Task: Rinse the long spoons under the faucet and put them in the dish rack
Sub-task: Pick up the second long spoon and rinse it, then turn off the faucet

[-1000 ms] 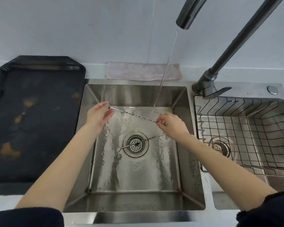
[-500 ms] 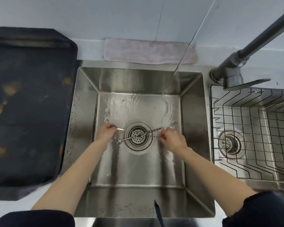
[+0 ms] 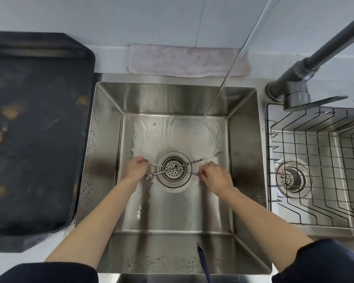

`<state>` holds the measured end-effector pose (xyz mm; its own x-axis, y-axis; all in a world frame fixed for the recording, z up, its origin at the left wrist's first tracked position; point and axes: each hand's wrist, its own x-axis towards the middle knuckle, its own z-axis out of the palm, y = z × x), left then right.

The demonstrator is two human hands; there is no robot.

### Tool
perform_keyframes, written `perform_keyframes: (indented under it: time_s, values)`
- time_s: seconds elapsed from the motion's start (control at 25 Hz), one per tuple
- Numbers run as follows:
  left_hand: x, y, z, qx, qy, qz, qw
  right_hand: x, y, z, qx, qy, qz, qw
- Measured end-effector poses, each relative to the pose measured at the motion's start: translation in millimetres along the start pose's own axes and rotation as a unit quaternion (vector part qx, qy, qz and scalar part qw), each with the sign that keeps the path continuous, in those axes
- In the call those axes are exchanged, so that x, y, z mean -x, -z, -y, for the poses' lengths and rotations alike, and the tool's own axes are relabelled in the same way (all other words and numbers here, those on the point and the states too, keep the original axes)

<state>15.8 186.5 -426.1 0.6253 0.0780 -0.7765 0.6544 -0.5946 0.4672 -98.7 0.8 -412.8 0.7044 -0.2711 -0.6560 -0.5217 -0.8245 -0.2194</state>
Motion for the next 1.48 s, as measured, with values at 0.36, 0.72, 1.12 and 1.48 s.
perform_keyframes:
  time_s: [0.36, 0.72, 1.12, 1.48]
  values:
    - [22.8, 18.1, -14.2, -0.098, -0.045, 0.014, 0.994, 16.0, 20.0, 3.7, 0.006, 0.001, -0.019, 1.0]
    - [89.3, 42.9, -65.9, -0.203, -0.241, 0.034, 0.949, 63.3, 71.0, 11.2, -0.007, 0.054, -0.098, 0.994]
    - [217.9, 62.5, -166.6, -0.195, -0.483, -0.045, 0.853, 124.0, 137.0, -14.5, -0.03, 0.086, -0.265, 0.96]
    - [308.5, 33.8, -253.6, -0.163, -0.639, -0.094, 0.746, 135.4, 193.1, -55.8, -0.078, 0.063, -0.404, 0.909]
